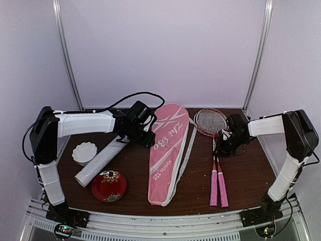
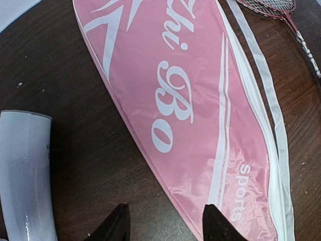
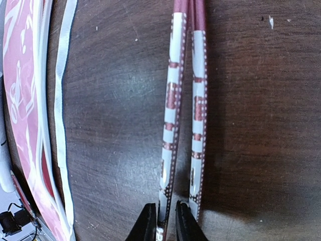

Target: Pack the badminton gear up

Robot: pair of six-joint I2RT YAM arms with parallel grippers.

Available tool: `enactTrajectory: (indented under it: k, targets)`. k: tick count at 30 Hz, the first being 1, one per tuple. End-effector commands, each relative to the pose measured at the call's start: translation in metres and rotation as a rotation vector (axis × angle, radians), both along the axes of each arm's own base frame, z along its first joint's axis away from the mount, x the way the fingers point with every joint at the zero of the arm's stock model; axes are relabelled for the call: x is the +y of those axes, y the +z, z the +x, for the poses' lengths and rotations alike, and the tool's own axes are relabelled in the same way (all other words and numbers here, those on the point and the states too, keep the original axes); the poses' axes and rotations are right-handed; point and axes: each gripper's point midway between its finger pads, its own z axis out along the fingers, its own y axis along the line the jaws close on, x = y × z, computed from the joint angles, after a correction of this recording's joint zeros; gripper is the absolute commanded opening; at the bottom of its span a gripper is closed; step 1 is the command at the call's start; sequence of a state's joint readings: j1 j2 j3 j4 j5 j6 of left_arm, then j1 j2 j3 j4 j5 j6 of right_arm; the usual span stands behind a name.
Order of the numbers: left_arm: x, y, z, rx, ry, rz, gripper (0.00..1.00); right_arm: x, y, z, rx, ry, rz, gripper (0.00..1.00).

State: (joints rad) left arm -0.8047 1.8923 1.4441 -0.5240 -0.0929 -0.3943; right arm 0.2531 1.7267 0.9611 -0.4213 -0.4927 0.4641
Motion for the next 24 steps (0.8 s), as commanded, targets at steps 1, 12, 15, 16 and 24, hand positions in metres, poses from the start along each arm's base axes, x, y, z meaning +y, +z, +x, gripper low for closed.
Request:
enactTrajectory:
  k: [1, 12, 15, 16, 24]
  targets:
    - [-0.003, 0.022, 0.009, -0.055, 0.002, -0.038, 0.52, 0.001, -0.004, 0.012, -0.007, -0.027, -0.012, 0.16]
    - [-0.042, 0.023, 0.008, -0.039, -0.094, -0.119, 0.52, 0.002, -0.005, 0.015, -0.029, -0.055, 0.007, 0.0]
    - [-0.059, 0.022, 0.005, -0.024, -0.124, -0.141, 0.52, 0.002, 0.009, 0.018, -0.075, -0.062, 0.021, 0.0]
    - [-0.064, 0.02, 0.005, -0.017, -0.13, -0.148, 0.52, 0.003, 0.015, 0.019, -0.092, -0.062, 0.027, 0.0]
    - [-0.101, 0.005, -0.013, 0.009, -0.197, -0.113, 0.52, 0.001, 0.066, 0.012, -0.197, -0.078, 0.07, 0.0]
